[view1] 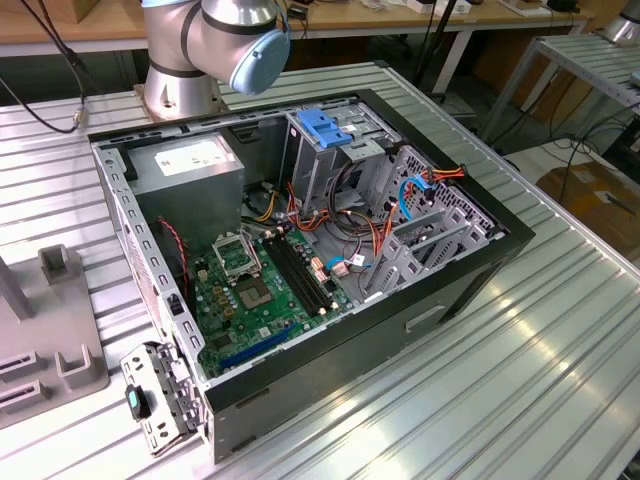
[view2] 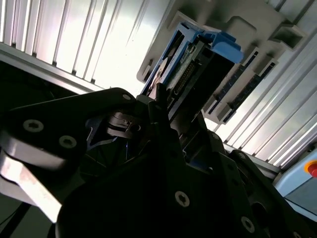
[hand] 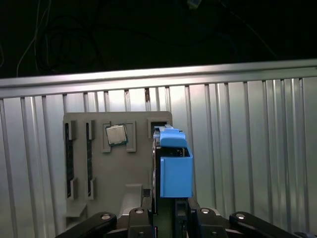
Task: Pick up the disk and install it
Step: 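Insert the disk into the insertion slot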
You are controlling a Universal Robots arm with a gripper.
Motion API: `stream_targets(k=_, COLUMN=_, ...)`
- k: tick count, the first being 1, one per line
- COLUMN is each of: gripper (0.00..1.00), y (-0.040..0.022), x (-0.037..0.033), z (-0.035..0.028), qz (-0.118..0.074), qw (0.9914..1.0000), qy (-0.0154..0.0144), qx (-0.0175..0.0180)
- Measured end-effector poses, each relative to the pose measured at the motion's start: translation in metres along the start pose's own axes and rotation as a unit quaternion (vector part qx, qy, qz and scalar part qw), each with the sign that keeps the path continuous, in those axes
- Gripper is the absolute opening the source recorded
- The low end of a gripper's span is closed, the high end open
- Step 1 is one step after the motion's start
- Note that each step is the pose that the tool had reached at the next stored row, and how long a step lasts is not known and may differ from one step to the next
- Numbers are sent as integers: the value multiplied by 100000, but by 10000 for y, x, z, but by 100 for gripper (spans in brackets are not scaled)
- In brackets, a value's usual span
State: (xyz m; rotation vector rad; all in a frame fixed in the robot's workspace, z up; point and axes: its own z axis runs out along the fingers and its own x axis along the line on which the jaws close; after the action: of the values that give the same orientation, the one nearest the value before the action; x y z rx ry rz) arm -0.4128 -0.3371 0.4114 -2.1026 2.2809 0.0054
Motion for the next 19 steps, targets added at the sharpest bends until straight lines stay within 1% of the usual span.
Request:
stream_targets(k=8, gripper=35, y=-4, x=-5, z=-149, qz=-1, qw=100000, qy=1, qx=-1)
stream_targets(k=13, gripper=35, y=-4, x=-5, z=-167, qz=0, qw=100000, qy=4, qx=-6)
stream_targets(k=19, gripper=35, y=-4, x=-5, z=-168, qz=0, qw=100000, qy=4, qx=-5)
